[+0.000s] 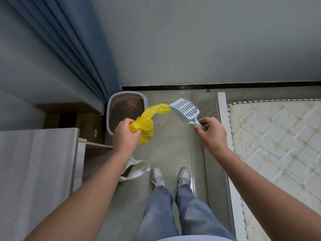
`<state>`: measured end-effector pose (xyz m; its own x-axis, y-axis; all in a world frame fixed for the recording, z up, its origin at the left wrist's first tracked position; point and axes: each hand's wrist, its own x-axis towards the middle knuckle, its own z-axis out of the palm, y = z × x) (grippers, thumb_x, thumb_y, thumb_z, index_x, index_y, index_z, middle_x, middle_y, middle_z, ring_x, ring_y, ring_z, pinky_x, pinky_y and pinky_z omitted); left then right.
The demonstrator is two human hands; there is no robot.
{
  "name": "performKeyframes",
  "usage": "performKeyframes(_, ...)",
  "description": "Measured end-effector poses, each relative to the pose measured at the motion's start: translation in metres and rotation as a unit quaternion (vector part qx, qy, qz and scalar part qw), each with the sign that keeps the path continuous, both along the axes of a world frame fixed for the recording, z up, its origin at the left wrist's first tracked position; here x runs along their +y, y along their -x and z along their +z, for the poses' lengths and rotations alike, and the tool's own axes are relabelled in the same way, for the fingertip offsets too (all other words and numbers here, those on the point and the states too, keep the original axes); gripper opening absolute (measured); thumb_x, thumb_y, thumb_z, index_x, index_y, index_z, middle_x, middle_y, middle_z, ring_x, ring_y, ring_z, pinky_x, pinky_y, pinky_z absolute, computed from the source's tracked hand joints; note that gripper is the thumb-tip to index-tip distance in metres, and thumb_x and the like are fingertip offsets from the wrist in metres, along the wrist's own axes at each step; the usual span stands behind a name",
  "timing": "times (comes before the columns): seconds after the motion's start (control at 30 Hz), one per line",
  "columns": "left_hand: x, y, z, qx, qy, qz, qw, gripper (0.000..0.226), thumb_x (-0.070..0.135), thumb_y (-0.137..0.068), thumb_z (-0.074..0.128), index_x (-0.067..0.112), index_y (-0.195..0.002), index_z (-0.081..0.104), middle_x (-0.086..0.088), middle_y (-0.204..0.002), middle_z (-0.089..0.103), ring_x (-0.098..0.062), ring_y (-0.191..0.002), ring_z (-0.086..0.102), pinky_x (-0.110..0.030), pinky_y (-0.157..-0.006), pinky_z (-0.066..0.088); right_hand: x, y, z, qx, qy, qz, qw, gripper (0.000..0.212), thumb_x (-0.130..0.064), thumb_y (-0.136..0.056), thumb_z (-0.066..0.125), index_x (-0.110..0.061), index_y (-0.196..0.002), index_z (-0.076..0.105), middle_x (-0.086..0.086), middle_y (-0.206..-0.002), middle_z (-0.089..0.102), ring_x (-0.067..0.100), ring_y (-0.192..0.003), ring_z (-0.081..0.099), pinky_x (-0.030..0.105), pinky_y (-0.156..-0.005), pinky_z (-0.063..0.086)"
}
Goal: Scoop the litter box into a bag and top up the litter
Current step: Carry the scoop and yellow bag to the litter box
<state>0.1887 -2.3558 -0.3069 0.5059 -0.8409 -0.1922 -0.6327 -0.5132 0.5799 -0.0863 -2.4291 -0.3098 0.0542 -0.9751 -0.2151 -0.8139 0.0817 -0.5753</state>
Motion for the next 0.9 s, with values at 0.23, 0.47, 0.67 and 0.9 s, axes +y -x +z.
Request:
performKeyframes(0.23,-0.016,0.013,-0.11,0.041,0.02,0.114,0.992,0.028,0.016,-0.074,0.071,0.018,-0.102,0.065,-0.003,-0.096,0.067,-0.024,-0.089,0.06,-0.038,-0.077,0.051,-0.053,-0.008,-0.121,-0.026,-0.038,-0.023,0.999,0.02,-0.032,-0.083,0.07,-0.022,-0.1,0.069,-0.008,-0.093,0.062,0.009,-0.084,0.058,0.022,-0.073,0.039)
performKeyframes(0.47,-0.047,0.032,-0.284,0.086,0.005,0.151,0.985,0.028,0.015,-0.074,0.074,0.02,-0.101,0.065,0.004,-0.087,0.063,-0.017,-0.081,0.057,-0.025,-0.068,0.038,-0.075,-0.007,-0.292,-0.057,-0.063,-0.082,0.993,0.02,-0.032,-0.082,0.07,-0.022,-0.099,0.071,-0.011,-0.087,0.068,0.003,-0.075,0.06,0.018,-0.063,0.039)
performKeyframes(0.67,-0.099,0.03,-0.4,0.062,0.038,0.094,0.993,0.026,0.018,-0.073,0.075,0.018,-0.098,0.067,0.002,-0.084,0.065,-0.019,-0.079,0.058,-0.027,-0.067,0.039,-0.096,-0.012,-0.403,-0.07,-0.047,-0.076,0.994,0.014,-0.031,-0.082,0.07,-0.024,-0.093,0.07,-0.013,-0.082,0.067,0.005,-0.075,0.062,0.023,-0.066,0.044)
performKeyframes(0.9,-0.175,0.004,-0.486,0.033,0.088,0.059,0.994,0.021,0.017,-0.074,0.073,0.014,-0.094,0.067,-0.008,-0.087,0.069,-0.028,-0.083,0.063,-0.033,-0.07,0.045,-0.171,-0.029,-0.488,-0.077,-0.023,-0.082,0.993,0.01,-0.031,-0.082,0.069,-0.024,-0.09,0.068,-0.01,-0.083,0.066,0.004,-0.064,0.059,0.023,-0.056,0.04)
